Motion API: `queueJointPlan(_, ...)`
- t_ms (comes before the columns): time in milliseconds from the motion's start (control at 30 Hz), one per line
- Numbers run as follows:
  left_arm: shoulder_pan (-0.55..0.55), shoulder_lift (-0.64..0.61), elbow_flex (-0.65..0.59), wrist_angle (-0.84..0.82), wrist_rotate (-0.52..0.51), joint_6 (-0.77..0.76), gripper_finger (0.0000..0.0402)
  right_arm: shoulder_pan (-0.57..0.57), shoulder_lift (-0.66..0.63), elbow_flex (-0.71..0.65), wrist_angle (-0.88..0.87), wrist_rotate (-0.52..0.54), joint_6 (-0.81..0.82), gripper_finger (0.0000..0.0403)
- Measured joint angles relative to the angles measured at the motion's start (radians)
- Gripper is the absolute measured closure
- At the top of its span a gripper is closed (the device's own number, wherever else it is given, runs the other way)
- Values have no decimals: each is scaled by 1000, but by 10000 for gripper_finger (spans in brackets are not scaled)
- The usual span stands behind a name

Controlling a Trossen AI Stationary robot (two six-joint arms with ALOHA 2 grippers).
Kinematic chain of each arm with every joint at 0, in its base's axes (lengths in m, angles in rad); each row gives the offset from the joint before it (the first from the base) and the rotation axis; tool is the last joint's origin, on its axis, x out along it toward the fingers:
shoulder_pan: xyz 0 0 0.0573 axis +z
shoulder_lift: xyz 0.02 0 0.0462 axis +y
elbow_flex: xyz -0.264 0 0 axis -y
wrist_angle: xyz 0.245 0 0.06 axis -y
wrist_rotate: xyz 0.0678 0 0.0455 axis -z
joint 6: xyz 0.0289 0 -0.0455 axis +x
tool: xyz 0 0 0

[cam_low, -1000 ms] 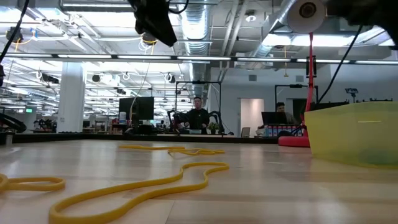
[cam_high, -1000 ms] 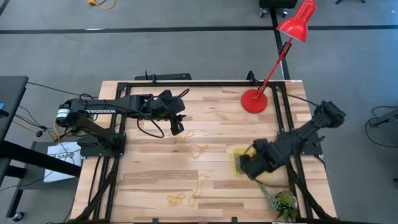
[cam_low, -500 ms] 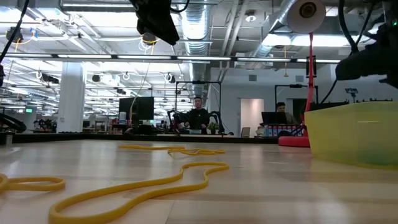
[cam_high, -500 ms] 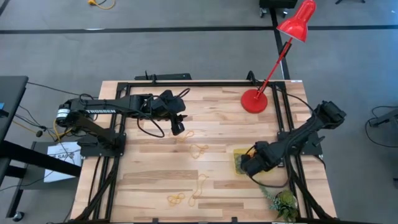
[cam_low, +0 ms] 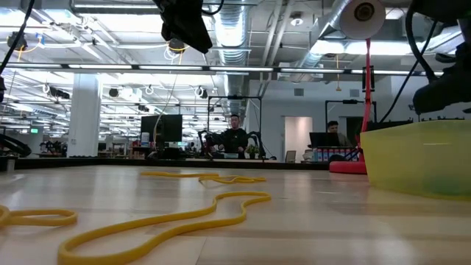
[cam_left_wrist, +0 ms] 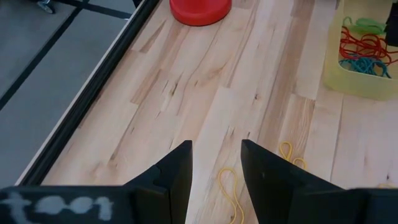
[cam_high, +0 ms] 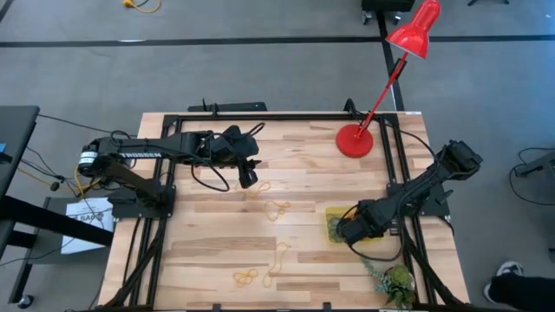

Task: Pick and place items into bin
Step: Put the green rubber band into the yellow bin, then put the yellow rubber band into the yellow bin

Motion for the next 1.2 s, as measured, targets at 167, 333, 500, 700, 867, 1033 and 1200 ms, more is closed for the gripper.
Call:
queueJointPlan(167,0,0,0,-2,9,2,274,-9,0,1,29,-8,0,315)
queueJointPlan(333,0,0,0,-58,116,49,274,-28,-9,72,21,-11,-56,303)
queueJointPlan(500,-1,0,-15,-116,212,57,274,-63,-21,195,-107,5,-138,300)
queueJointPlan(700,-1,8,-118,-87,264,6,274,-114,-26,338,-236,148,-235,300)
queueJointPlan(867,-1,52,-223,-7,266,-27,274,-167,-26,392,-209,332,-341,300)
queueJointPlan(1033,0,149,-309,112,341,-28,274,-234,-26,396,-106,392,-460,300)
queueJointPlan(1200,-1,272,-324,161,247,-74,274,-271,-26,396,8,395,-577,300)
